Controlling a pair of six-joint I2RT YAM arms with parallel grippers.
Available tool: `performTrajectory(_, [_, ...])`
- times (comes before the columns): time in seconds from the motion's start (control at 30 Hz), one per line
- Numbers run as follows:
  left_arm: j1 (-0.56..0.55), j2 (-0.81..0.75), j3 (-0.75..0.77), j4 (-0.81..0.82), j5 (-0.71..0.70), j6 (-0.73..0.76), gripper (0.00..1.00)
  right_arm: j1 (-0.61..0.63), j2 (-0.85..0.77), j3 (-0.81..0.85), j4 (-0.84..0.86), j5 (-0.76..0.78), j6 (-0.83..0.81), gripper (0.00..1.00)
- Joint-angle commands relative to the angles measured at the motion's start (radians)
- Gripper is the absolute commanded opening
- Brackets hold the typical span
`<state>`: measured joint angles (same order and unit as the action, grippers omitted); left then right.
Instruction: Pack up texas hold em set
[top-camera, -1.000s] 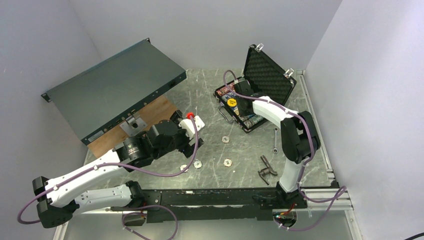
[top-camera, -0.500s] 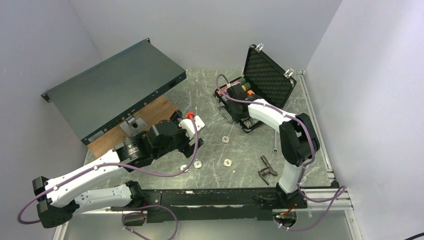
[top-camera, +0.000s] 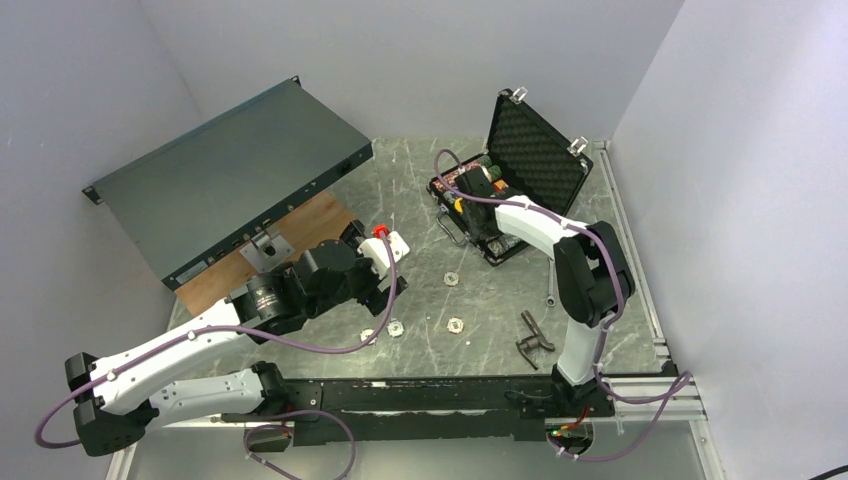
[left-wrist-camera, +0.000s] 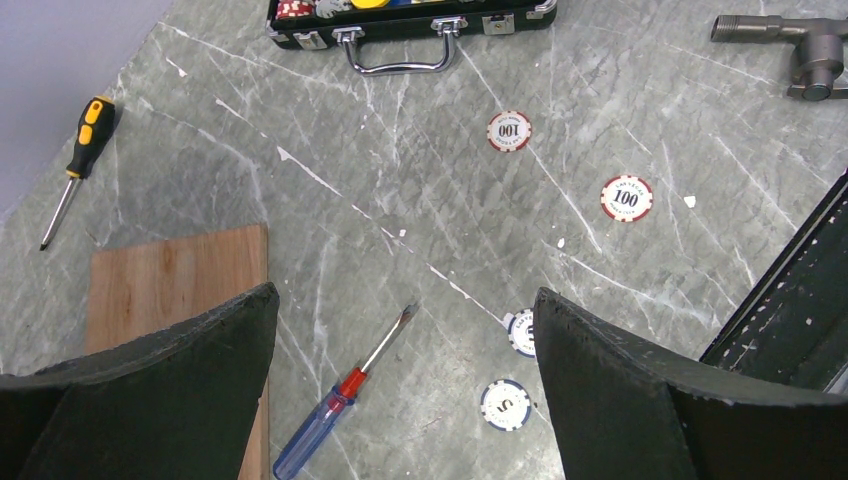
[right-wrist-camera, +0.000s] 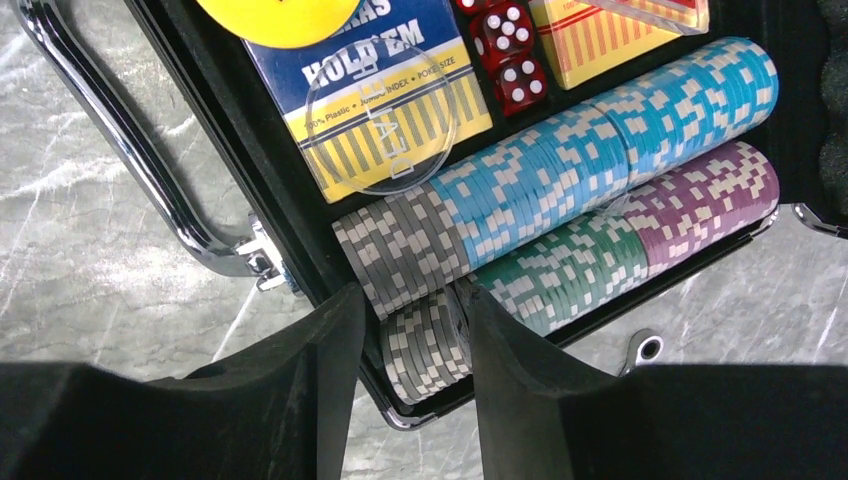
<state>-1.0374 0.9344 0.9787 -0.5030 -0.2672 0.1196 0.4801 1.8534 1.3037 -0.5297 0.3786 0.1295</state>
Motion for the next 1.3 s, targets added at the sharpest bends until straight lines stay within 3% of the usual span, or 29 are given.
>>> performTrajectory(0.0, [-0.001,0.004,0.038,0.011,0.001,0.008,0.98,-0.008,-0.062,0.05,-0.02,0.034,0.031,0.5])
performTrajectory(0.1, [0.0,0.01,0.036,0.013,0.001,0.008,0.98,-0.002,-0.154,0.003,0.0,-0.116,0.031,0.65])
performTrajectory(0.2, [-0.001,0.021,0.034,0.013,-0.006,0.006,0.98,0.0,-0.279,-0.089,0.025,-0.21,0.06,0.73])
performTrajectory(0.4, [0.0,0.06,0.038,0.021,0.019,-0.01,0.99,0.004,-0.479,-0.265,0.049,-0.365,0.16,0.77])
performTrajectory(0.6, [-0.001,0.111,0.07,0.037,0.085,-0.091,0.99,0.002,-0.554,-0.484,0.229,-0.556,0.3,0.82])
performTrajectory(0.77, [-0.002,0.137,0.028,0.117,0.118,-0.262,0.99,0.069,-0.48,-0.498,0.255,-0.509,0.355,0.84])
performTrajectory(0.9, [-0.003,0.129,-0.013,0.138,0.111,-0.384,0.99,0.147,-0.385,-0.414,0.184,-0.346,0.307,0.86])
performTrajectory(1.13, [-0.003,0.04,-0.035,0.011,-0.027,-0.389,0.99,0.161,-0.252,-0.33,0.13,-0.282,0.198,0.8])
performTrajectory(1.27, [-0.002,0.042,-0.046,-0.025,-0.011,-0.398,0.99,0.163,-0.313,-0.343,0.145,-0.274,0.225,0.8])
